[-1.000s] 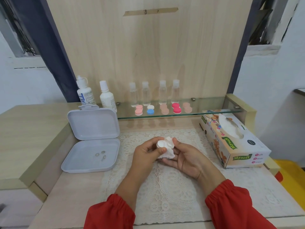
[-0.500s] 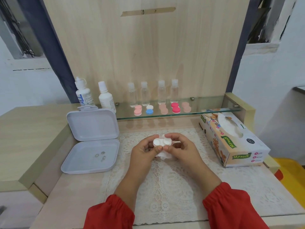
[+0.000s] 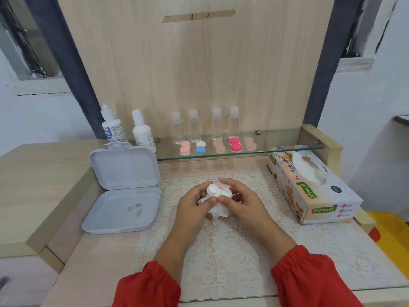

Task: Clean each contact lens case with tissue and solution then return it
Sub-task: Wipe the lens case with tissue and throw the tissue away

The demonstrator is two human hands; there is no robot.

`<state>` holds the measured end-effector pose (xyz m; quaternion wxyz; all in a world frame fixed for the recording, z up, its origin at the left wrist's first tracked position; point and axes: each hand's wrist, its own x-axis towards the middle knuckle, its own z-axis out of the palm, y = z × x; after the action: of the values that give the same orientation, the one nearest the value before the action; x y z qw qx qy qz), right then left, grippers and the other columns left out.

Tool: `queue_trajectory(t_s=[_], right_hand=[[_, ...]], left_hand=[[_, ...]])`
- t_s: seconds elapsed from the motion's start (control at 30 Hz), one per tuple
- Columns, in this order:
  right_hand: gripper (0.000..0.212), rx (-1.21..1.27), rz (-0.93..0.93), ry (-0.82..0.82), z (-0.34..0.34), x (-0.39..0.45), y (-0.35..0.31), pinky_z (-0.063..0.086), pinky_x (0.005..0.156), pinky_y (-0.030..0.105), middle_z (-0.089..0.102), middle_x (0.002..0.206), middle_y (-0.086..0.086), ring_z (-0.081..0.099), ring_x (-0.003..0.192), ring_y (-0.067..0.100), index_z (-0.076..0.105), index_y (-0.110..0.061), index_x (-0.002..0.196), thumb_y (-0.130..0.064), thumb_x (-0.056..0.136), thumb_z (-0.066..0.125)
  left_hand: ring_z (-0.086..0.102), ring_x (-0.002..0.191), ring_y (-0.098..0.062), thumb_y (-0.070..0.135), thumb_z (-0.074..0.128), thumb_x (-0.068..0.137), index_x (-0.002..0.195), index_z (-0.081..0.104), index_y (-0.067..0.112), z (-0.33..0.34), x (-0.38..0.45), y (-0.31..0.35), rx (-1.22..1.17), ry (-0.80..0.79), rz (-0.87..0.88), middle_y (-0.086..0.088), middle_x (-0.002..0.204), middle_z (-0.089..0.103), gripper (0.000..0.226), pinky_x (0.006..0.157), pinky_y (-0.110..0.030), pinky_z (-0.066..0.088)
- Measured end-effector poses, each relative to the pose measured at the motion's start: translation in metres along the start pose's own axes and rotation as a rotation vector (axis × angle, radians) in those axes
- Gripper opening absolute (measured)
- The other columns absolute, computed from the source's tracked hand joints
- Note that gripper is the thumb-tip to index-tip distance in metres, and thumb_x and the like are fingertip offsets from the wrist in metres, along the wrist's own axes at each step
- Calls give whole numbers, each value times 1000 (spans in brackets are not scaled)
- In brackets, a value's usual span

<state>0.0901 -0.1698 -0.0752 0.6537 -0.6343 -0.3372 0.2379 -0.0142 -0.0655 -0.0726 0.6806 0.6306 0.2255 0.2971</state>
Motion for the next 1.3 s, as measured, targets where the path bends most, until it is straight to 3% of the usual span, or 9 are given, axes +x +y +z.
queue_trajectory(t_s=[0.1,0.27,0.4,0.53,0.8,0.93,1.03,1.2,1.3], right_hand=[[22,-115,-23,10,1,-1,1,52,74,27,62,101,5,58,83,13,70,-39,100,-26,83,74],[17,-100,11,93,-1,0,1,46,62,18,63,80,-9,57,71,8,71,-28,95,-17,82,72],[16,-72,22,96,-3,-1,-1,47,61,21,64,73,-12,56,67,6,72,-28,91,-16,80,74],[20,-29,32,72,-2,-2,-1,55,65,34,72,85,1,69,73,21,70,-26,89,-8,81,72],[32,153,75,39,-4,-2,-9,54,62,29,72,78,19,69,69,21,64,-17,107,6,86,61],[27,188,103,50,-5,-2,-9,54,60,30,73,81,19,70,70,22,64,-11,108,4,86,63],[26,221,125,91,-4,-1,-9,55,58,27,73,83,20,71,70,22,62,-7,108,4,84,67],[27,267,138,142,-4,2,-7,58,66,31,72,87,23,72,75,26,60,-2,105,6,81,70],[28,300,138,135,-5,2,-7,59,68,30,72,88,23,71,74,26,60,0,104,7,79,71]], left_hand=[[67,79,-18,1,64,87,118,64,18,0,0,0,21,29,-3,-8,101,68,35,56,-28,53],[68,90,-17,2,62,88,113,67,20,1,0,-1,52,86,1,0,105,69,32,63,-28,54],[67,92,-15,3,58,88,102,70,22,2,1,-4,112,199,24,4,100,70,26,77,-34,57],[65,82,-17,5,58,87,89,70,21,2,2,-4,158,253,41,1,90,70,20,69,-33,54],[61,69,-14,7,49,94,94,61,14,3,3,-3,134,341,28,-7,88,66,14,53,-26,52],[61,70,-13,5,47,95,95,58,14,4,4,-1,134,404,36,-5,90,64,14,52,-20,51],[58,72,1,6,48,95,101,58,17,5,1,0,230,486,158,2,93,63,16,58,-14,48],[53,97,3,4,60,89,107,66,17,7,-6,-6,554,262,519,12,100,56,22,79,-6,39],[52,97,-2,14,62,88,115,67,14,9,-4,-14,709,95,538,15,99,47,28,84,-11,41]])
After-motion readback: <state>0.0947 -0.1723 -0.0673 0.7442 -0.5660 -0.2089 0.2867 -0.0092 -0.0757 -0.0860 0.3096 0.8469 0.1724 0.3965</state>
